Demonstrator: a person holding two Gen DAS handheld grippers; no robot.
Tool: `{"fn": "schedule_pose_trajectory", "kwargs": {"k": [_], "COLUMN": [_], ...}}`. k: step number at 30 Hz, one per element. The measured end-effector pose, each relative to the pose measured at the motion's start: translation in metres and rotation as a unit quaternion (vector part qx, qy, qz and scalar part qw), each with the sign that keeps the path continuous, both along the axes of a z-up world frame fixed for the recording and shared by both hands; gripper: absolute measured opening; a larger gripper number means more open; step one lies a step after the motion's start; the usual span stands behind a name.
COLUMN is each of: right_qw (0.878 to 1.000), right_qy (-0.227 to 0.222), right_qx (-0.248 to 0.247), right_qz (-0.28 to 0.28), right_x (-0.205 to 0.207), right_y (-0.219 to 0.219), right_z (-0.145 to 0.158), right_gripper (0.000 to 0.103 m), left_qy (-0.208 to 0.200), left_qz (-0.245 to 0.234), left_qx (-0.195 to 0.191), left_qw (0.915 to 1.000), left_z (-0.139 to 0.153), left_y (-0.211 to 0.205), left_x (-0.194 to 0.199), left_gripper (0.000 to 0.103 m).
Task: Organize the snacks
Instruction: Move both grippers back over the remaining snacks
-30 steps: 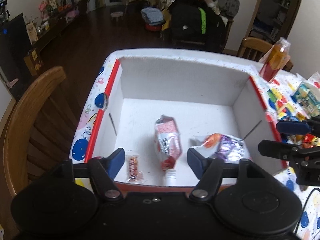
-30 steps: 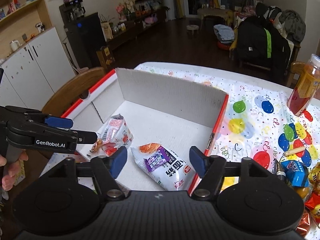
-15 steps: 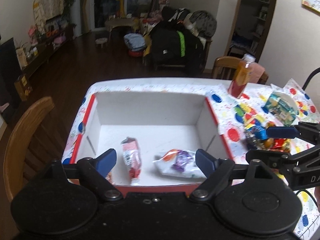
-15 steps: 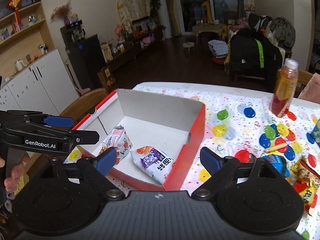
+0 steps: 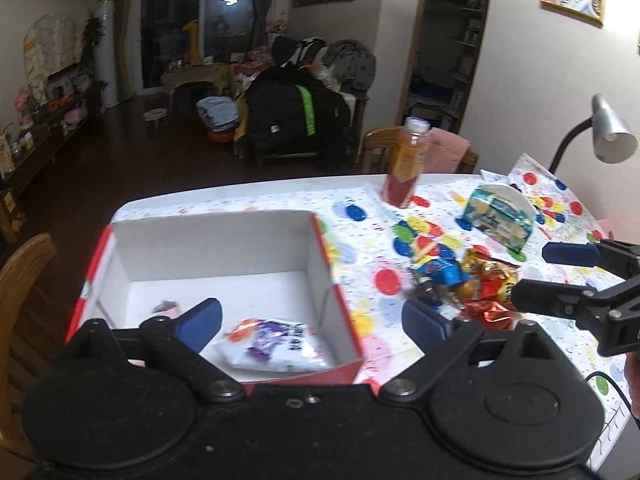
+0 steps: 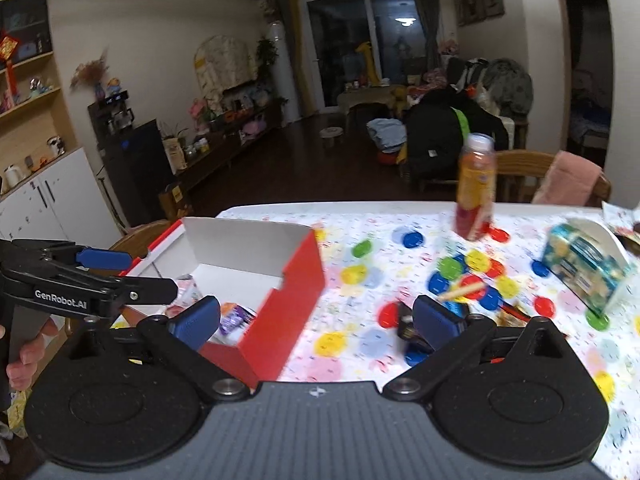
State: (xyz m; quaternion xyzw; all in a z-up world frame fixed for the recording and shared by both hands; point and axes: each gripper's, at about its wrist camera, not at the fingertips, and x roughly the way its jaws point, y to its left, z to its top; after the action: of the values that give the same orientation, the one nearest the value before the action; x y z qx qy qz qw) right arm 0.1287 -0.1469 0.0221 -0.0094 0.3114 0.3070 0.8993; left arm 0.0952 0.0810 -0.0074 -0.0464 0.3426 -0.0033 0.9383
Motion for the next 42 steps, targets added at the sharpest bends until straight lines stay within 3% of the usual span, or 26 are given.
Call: {"fn": "schedule_pose_trajectory", "kwargs": {"k": [12, 22, 27, 31, 36, 42], "right_qw": [0.996, 0.990, 0.987, 0.988, 0.988, 0.983], "right_qy": [0.023, 0.043, 0.083, 0.089, 0.108, 0.162], "right_qx": [-0.030, -0.057, -0.057, -0.070, -0.070, -0.050], "right_qz": [-0.082, -0.119, -0.122, -0.105, -0.089, -0.069], "right_x": [0.007, 0.029, 0.050, 0.060, 0.074, 0.095], "right_y": [-0.088, -0.129, -0.137, -0.133, -0.125, -0.114], "right_z": [-0.030, -0.060, -0.077, -0.088, -0.100, -0.119], "right_gripper": [0.103, 0.103, 0.103, 0.103, 0.103, 0.103], "left_qy": [-0.027, -0.006, 0.009, 0.022, 0.050, 0.071], "left_qz": [-0.051, -0.104, -0.131, -0.145, -0.158, -0.156], "left_qx": [0.007, -0.010, -0.002, 0.000, -0.004, -0.005], "left_qw": [0.9983, 0.9945, 0.9914, 0.9892, 0.9862, 0.9852], "left_z": [-0.018, -0.059, -0.082, -0.099, -0.120, -0.141], "left_y": [-0.075, -0.142, -0.171, -0.188, -0.203, -0.211], "left_x": [0.011, 0.022, 0.026, 0.029, 0.038, 0.048], "left_gripper": [0.103, 0.103, 0.102, 0.102, 0.094, 0.082]}}
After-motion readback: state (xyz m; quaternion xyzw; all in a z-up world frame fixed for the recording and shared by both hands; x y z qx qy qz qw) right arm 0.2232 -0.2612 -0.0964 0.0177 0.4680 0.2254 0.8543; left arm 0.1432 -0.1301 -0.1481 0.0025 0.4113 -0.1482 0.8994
